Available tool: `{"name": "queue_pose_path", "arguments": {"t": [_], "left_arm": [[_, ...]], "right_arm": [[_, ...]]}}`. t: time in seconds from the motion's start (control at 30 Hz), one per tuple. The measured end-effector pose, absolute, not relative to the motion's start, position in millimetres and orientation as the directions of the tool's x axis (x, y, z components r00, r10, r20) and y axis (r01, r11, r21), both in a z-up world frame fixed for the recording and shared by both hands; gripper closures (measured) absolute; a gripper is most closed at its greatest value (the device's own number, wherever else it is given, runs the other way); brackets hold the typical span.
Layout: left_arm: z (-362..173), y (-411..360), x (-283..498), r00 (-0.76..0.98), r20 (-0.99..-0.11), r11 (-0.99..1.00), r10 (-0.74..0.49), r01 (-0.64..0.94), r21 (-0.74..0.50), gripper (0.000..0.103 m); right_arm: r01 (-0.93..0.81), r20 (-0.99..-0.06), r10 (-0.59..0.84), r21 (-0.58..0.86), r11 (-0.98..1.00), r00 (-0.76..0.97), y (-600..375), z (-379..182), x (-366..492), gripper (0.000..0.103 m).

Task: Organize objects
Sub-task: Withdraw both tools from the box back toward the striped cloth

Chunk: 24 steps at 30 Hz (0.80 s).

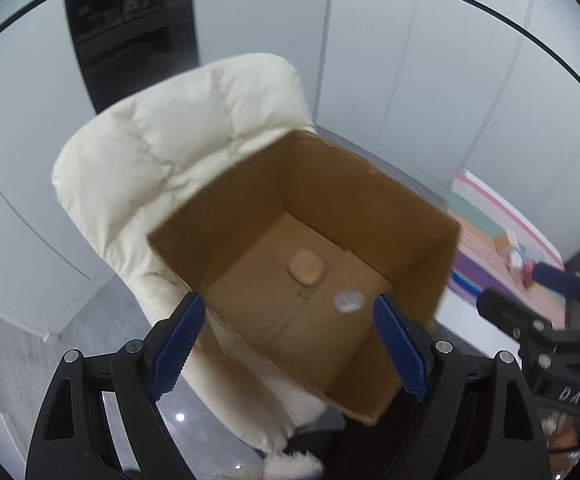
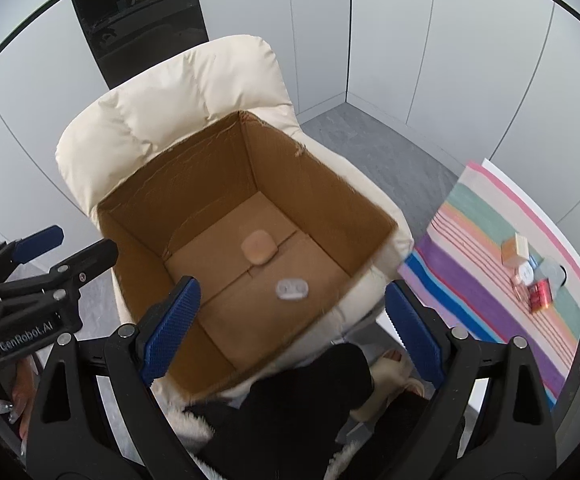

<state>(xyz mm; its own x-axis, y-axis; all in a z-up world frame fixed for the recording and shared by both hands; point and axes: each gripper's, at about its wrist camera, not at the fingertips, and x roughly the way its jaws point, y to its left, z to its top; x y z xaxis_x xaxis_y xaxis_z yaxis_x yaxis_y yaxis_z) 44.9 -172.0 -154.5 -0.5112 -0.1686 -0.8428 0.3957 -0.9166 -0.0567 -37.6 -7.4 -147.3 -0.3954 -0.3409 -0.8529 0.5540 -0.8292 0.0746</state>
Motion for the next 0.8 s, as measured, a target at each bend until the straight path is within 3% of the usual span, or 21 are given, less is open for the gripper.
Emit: {"name": "queue_pose_path", "arguments": {"t": [0.5,0.8], "left_arm": [[-161.9,-135.3,45.2,-0.534,-0.841,-0.944,-0.087,0.313,-0.101,0.016],[-165.3,-105.5,24.9,-0.541,-0.839,-0.967,-0.061,0.239,-0.083,0.016]], "right_arm": [[0.511,-0.847,-0.324,0.073,-0.856,-0.422,37.9,-137.7,-4.9,0.008],[0.388,-0.849,-0.256,0.066,-0.919,-0.462,92.3,-140.3,-13.4,0.008]]}}
